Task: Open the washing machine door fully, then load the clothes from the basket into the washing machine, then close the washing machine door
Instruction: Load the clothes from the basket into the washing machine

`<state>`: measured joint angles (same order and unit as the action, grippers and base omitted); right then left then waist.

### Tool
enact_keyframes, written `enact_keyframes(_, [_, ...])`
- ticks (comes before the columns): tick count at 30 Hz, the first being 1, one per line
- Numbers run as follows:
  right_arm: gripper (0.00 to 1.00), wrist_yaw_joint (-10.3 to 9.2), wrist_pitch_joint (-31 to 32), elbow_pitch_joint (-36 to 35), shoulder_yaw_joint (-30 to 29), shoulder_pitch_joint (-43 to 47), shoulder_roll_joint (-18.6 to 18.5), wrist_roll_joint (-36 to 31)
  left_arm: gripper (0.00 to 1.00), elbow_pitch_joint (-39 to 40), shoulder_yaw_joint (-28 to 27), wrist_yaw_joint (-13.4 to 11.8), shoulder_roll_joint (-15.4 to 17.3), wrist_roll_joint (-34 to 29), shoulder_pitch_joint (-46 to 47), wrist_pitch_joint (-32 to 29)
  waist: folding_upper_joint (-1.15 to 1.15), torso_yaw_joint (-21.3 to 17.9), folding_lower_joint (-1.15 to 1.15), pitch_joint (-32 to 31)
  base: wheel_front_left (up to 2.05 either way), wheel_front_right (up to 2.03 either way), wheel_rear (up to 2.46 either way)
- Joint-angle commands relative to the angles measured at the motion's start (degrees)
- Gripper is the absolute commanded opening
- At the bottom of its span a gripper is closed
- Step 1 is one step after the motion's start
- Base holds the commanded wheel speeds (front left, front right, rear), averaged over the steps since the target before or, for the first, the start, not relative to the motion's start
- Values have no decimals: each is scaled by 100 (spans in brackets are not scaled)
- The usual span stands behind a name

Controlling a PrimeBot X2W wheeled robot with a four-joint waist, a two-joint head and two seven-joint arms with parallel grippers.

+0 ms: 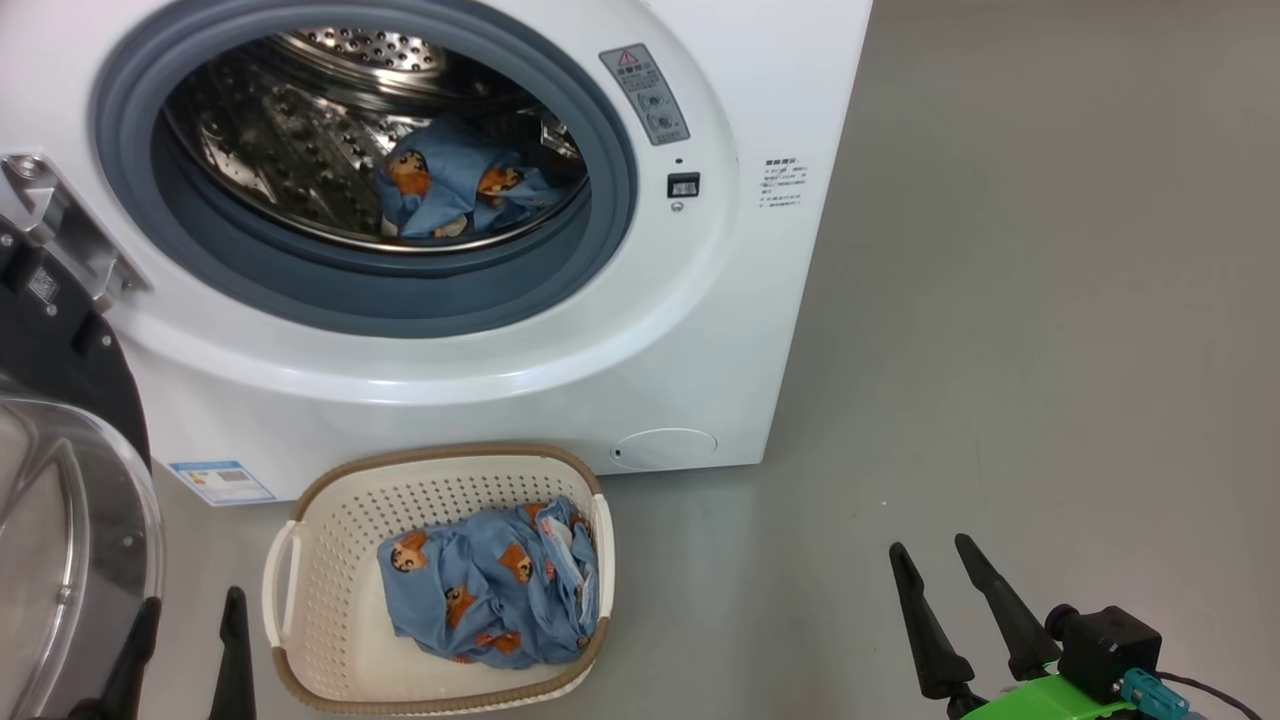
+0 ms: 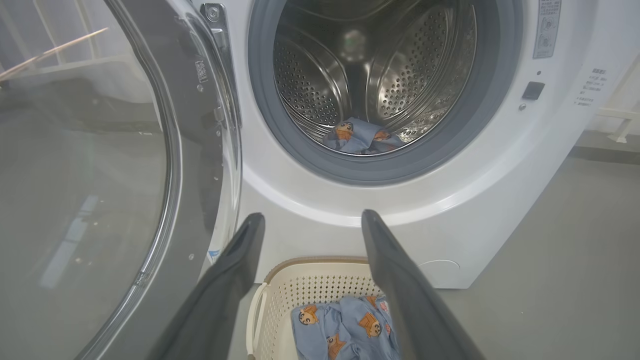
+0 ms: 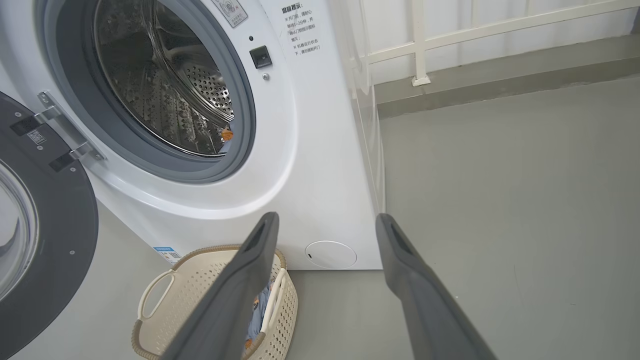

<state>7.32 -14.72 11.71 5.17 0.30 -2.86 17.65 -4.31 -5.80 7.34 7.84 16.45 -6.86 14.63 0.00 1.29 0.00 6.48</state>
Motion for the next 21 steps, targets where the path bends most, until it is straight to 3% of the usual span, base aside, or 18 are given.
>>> enact_keyframes(1, [100, 17, -28, -159, 140, -47, -1, -17, 100, 129, -170, 9, 97, 33, 235, 37, 0, -9, 0, 33, 0, 0, 0])
enact_keyframes(21, [100, 17, -28, -303, 238, -231, -1, -83, 100, 0, 330, 14, 421, 458, 688, 37, 0, -185, 0, 667, 0, 0, 0])
